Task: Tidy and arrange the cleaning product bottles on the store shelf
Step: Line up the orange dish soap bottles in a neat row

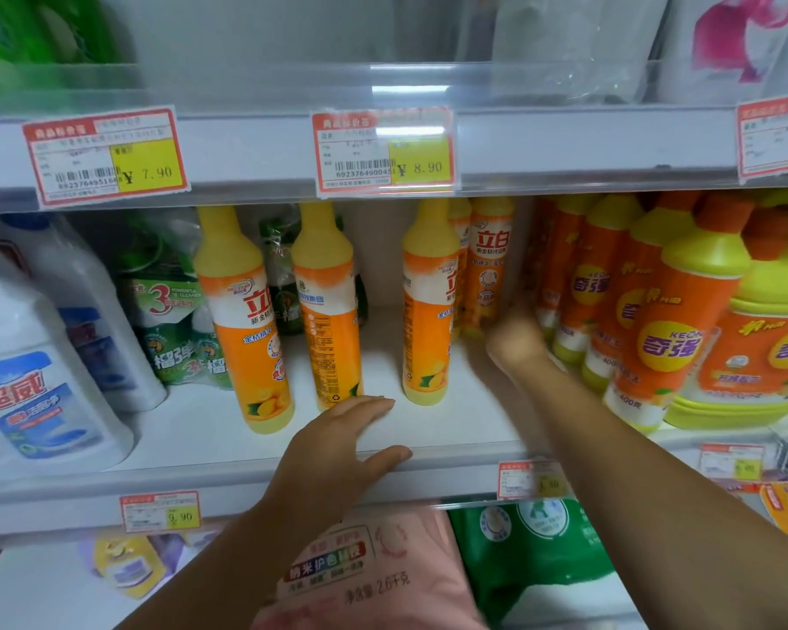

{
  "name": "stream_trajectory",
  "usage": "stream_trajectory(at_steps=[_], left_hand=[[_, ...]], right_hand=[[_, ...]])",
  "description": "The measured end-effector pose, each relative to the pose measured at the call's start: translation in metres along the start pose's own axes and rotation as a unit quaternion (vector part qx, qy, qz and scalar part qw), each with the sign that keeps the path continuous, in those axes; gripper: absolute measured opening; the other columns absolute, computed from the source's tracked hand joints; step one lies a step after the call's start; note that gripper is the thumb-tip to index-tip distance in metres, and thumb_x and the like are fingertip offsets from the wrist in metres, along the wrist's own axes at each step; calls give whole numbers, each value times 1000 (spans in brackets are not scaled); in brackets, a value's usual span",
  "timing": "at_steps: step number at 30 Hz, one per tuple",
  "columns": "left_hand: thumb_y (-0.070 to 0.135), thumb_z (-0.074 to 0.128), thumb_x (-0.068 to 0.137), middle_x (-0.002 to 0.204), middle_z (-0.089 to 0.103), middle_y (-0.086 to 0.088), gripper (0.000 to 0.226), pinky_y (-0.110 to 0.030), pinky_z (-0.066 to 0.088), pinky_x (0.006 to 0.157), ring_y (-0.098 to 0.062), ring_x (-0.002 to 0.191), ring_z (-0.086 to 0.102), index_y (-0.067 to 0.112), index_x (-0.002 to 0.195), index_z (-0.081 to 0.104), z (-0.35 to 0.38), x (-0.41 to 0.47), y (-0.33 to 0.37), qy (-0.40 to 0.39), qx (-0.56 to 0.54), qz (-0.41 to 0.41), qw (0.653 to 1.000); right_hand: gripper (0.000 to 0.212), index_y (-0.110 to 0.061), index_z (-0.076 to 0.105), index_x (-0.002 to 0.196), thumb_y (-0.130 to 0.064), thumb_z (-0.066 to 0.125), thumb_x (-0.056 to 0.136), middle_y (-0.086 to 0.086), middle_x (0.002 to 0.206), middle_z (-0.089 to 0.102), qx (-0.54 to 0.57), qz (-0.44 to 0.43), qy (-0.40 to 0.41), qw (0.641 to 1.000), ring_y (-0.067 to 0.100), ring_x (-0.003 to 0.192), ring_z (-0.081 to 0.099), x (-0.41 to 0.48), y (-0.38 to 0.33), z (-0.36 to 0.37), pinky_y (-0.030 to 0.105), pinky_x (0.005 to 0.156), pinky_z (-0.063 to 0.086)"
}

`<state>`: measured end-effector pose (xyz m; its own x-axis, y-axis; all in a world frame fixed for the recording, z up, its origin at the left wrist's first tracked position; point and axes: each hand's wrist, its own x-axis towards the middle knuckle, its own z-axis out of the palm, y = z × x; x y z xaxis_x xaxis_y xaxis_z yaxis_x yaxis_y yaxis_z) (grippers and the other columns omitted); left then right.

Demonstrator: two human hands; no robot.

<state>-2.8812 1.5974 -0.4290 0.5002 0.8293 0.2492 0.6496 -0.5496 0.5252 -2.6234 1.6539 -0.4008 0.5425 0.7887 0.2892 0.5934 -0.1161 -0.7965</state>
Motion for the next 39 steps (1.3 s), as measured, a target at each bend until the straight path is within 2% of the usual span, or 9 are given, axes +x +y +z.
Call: stream_trajectory(at_steps=[3, 6, 8, 10, 16, 23, 32, 34, 39], left_hand=[[54, 62, 81, 141, 43, 20, 59, -12, 27, 99, 1, 127, 39, 36, 135, 46, -2, 0, 1, -1, -2, 4, 1000], [51, 63, 82, 141, 44, 17, 58, -12, 27, 98, -1, 126, 40, 33, 135, 47, -4, -1, 4, -1, -4, 9, 1000], [49, 63, 83, 141, 45, 16, 57, -11, 27, 98, -1, 126, 41, 32, 135, 48, -5, -4, 5, -3, -8, 10, 1000], [48, 63, 83, 141, 45, 17, 56, -11, 26, 98, 0, 126, 41, 32, 135, 49, -6, -5, 4, -4, -5, 14, 1000], [50, 61, 84, 141, 44, 20, 54, -13, 27, 101, 3, 127, 38, 35, 134, 48, -10, -5, -6, -21, 14, 18, 1000], [54, 60, 83, 142, 41, 24, 55, -15, 26, 102, 7, 124, 35, 40, 135, 45, -7, -3, -10, -28, 5, 7, 1000], [50, 61, 84, 141, 41, 24, 54, -16, 28, 103, 8, 121, 34, 38, 135, 46, -13, -6, -11, -36, -10, 2, 999], [50, 61, 85, 141, 42, 24, 53, -15, 27, 102, 10, 119, 33, 38, 134, 46, -15, -6, -13, -39, -8, 4, 999], [49, 61, 85, 140, 43, 23, 52, -18, 30, 105, 6, 123, 37, 38, 134, 47, -18, -8, -15, -45, -5, 2, 999]], right_hand=[[30, -18, 49, 117, -7, 54, 89, 1, 111, 61, 122, -15, -6, 992, 14, 100, 58, -40, -19, -18, 17, 82, 42], [70, -20, 29, 140, -9, 68, 84, -10, 117, 49, 159, -8, -145, 977, 3, 105, 53, -79, -36, -26, 14, 85, 39], [92, -19, 16, 148, -20, 77, 78, -11, 125, 42, 125, -21, -166, 978, 3, 113, 45, -91, -41, -20, 18, 90, 35], [94, -20, 20, 147, -27, 80, 75, -7, 130, 47, 120, -20, -150, 981, 4, 112, 45, -94, -42, -7, 21, 91, 36], [61, -25, 44, 128, -39, 75, 77, 1, 123, 63, 26, -25, -81, 996, 23, 108, 61, -85, -36, 12, 35, 90, 49], [60, -12, 45, 118, -35, 78, 74, 12, 117, 66, -15, 6, 44, 999, 36, 103, 63, -50, -10, -7, 42, 83, 51], [88, -6, 33, 133, -38, 82, 68, 17, 126, 59, -1, 8, 72, 997, 38, 110, 59, -33, -7, 1, 45, 89, 50], [86, -12, 35, 132, -42, 81, 67, 13, 126, 59, 19, 30, 55, 998, 34, 112, 59, -30, -6, -2, 43, 90, 49], [59, -14, 46, 129, -20, 73, 77, 9, 123, 64, 20, 7, 40, 999, 31, 110, 60, -30, -3, -9, 27, 82, 41]])
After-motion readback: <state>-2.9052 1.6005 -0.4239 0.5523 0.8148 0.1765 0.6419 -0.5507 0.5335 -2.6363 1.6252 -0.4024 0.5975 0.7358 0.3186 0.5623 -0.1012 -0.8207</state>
